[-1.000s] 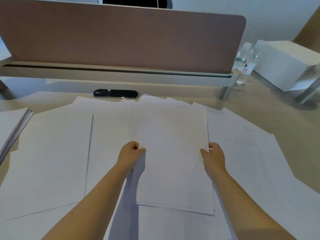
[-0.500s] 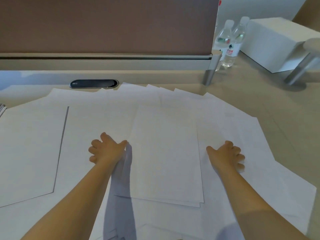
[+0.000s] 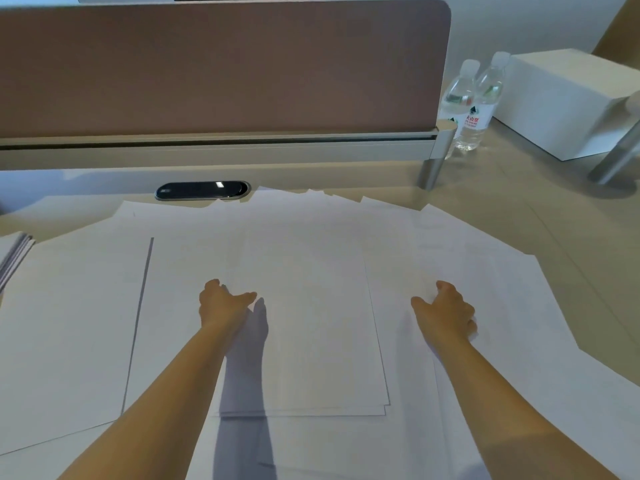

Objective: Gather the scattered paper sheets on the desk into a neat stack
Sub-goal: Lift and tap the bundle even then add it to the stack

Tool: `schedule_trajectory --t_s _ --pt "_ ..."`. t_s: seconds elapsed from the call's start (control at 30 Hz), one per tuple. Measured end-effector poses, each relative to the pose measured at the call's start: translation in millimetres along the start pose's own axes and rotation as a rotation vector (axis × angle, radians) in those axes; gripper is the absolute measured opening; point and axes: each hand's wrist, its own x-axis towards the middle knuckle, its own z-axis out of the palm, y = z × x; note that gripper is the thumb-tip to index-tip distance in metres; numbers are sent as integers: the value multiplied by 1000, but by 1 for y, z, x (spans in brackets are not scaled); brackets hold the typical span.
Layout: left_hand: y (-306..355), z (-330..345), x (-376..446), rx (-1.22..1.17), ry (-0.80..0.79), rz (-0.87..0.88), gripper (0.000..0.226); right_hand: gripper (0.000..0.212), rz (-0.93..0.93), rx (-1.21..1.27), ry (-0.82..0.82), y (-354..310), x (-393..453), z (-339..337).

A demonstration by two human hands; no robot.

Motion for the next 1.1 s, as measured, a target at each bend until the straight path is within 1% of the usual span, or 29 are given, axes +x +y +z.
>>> schedule_trajectory --t_s 0.03,0.13,0.2,0.3,0.33,0.4,0.43,0.47,0.5,0.53,0.6,0.67,0.73,0.77,0.83,0.87,0.93,0.97,1.03,1.1 --pt "1 0 4 -2 -21 17 72 62 -8 -29 -23 -4 2 3" --pt "7 2 11 -6 -121 94 56 60 -57 -55 -94 -19 6 13" --pt "12 5 13 17 -200 126 56 57 -101 -48 -143 -29 7 19" --pt "18 6 13 -43 -285 100 49 52 -178 6 -216 -38 4 25" --pt "19 6 14 -69 -281 88 48 53 -183 24 -203 -40 3 24" --pt "19 5 13 -124 -234 43 48 56 -132 21 -119 -42 3 22" --pt "19 5 13 -140 -222 33 41 57 -88 1 -93 -42 3 21" --pt "18 5 10 -144 -227 22 27 57 -49 -24 -88 -42 2 20" --pt "18 6 7 -150 -235 -12 19 57 -25 -41 -95 -43 1 19" --pt "17 8 5 -167 -247 -40 22 56 -19 -39 -115 -43 1 19" --pt "13 13 0 -214 -275 -105 46 55 -17 49 -183 -44 -3 22" --pt "10 16 -8 -255 -333 -168 56 53 -9 122 -232 -43 -6 24" --pt "5 21 -13 -292 -388 -202 52 51 -6 161 -260 -38 -7 24" --pt "3 23 -16 -300 -407 -204 43 49 4 175 -281 -35 -7 23" --pt "0 25 -26 -317 -445 -193 17 41 17 194 -345 -27 -7 20" --pt "-1 26 -31 -304 -451 -183 9 34 17 199 -368 -23 -7 18" --pt "-6 28 -40 -222 -459 -116 10 13 24 190 -376 -15 -8 14" --pt "-6 29 -44 -151 -454 -66 12 11 26 189 -362 -11 -7 12" --pt "-5 33 -51 -44 -421 26 20 14 16 199 -337 -4 -7 6" --pt "1 36 -58 -70 -424 82 25 14 -14 209 -289 2 -7 -1"
